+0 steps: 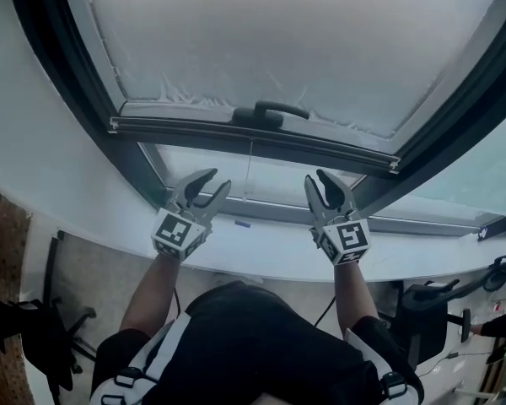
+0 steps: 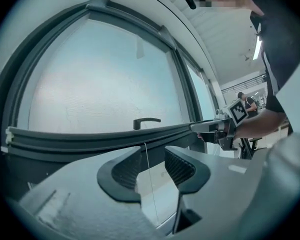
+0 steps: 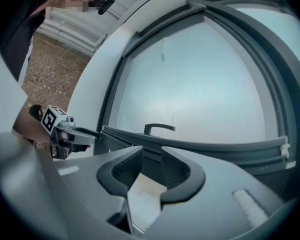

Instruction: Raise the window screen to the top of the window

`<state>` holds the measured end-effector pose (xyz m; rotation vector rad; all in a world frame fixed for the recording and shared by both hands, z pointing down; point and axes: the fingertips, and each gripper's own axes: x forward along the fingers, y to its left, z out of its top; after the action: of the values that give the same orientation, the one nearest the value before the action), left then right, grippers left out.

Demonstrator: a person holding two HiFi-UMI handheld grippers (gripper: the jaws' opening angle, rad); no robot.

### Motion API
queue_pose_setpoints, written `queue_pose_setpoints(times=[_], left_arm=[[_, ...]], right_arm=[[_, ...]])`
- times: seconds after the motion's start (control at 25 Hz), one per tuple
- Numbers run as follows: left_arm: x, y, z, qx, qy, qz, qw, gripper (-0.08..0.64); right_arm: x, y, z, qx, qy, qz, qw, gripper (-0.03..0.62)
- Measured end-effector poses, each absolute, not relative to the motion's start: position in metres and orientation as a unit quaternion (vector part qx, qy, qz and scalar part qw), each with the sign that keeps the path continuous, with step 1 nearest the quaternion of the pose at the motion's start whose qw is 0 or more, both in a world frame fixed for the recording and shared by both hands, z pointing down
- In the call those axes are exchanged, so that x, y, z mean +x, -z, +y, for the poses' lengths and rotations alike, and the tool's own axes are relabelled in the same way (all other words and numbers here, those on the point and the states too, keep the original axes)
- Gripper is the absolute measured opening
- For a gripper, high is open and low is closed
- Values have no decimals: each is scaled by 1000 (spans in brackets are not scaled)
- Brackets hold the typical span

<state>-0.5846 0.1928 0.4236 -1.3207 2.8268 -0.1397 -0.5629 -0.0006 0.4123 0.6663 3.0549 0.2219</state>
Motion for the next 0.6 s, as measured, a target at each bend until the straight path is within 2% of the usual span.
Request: queue_pose_setpoints(times=[0.16,0.32,0.44,0.6], left_arm=[[-599,-423,188,-448,114,887,8,188],[-617,-428,180,-453,213,866,-2,190],[-632,-430,175,-447,307,840,14,189],[-644,-427,173,-420,415,806,29,190]], right_arm=[[-578,-416,17,226,-150,962,-26,174],[-590,-422,30,209,-263,939,-67,239],[-603,-438,26,194,-330,919,-96,252],[-610,-443,25,197,-332,914,-121,256]])
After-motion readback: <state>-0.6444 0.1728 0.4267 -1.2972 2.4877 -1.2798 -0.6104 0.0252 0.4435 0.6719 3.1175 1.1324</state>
